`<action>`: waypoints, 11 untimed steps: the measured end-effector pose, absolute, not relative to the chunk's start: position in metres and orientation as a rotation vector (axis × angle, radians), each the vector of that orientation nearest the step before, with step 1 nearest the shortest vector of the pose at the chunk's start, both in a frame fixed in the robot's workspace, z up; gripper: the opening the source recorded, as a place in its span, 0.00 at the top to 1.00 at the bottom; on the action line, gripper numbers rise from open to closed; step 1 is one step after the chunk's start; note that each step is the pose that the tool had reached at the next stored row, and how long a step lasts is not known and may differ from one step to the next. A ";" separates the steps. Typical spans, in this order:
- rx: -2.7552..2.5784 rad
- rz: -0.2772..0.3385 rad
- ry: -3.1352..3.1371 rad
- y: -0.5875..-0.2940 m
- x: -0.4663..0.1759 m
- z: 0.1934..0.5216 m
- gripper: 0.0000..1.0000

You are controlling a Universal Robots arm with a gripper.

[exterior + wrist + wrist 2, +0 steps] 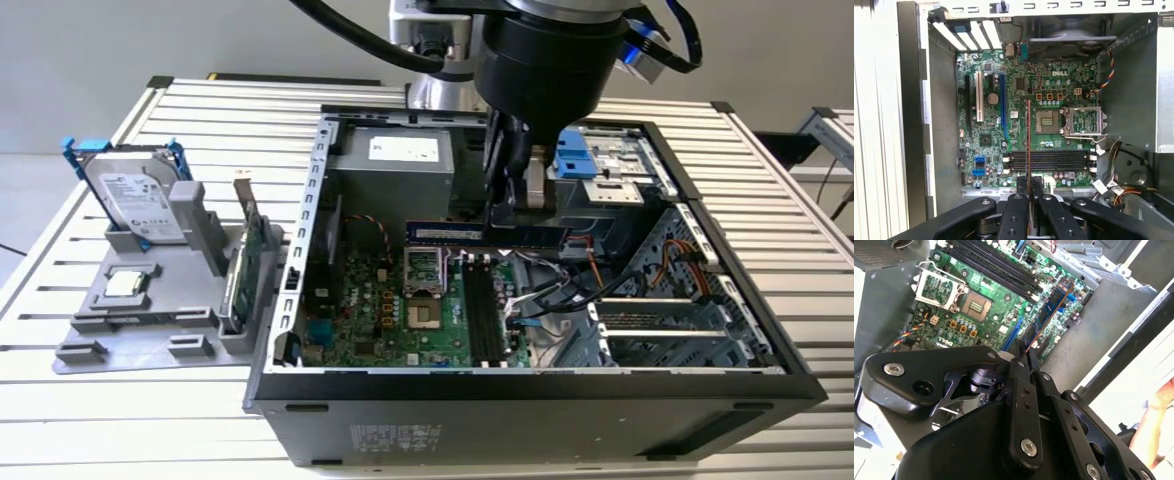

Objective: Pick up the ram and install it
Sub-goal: 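Pick up the ram and move it above insertion slot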

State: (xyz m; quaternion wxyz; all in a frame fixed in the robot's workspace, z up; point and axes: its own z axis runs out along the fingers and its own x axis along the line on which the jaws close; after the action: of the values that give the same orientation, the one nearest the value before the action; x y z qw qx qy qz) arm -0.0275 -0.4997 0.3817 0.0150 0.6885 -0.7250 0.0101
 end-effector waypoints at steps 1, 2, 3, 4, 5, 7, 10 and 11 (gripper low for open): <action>2.142 0.032 -2.257 -0.500 -0.027 0.382 1.00; 2.141 0.031 -2.258 -0.500 -0.027 0.382 1.00; 2.140 0.031 -2.259 -0.500 -0.027 0.382 1.00; 2.139 0.031 -2.260 -0.500 -0.027 0.382 1.00; 2.138 0.031 -2.261 -0.500 -0.027 0.382 1.00; 2.136 0.031 -2.263 -0.500 -0.027 0.382 1.00; 2.132 0.031 -2.266 -0.500 -0.027 0.382 1.00; 2.131 0.031 -2.267 -0.500 -0.027 0.382 1.00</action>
State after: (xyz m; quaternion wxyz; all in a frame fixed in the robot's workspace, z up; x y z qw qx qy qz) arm -0.0274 -0.4997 0.3817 0.0150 0.6849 -0.7284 0.0100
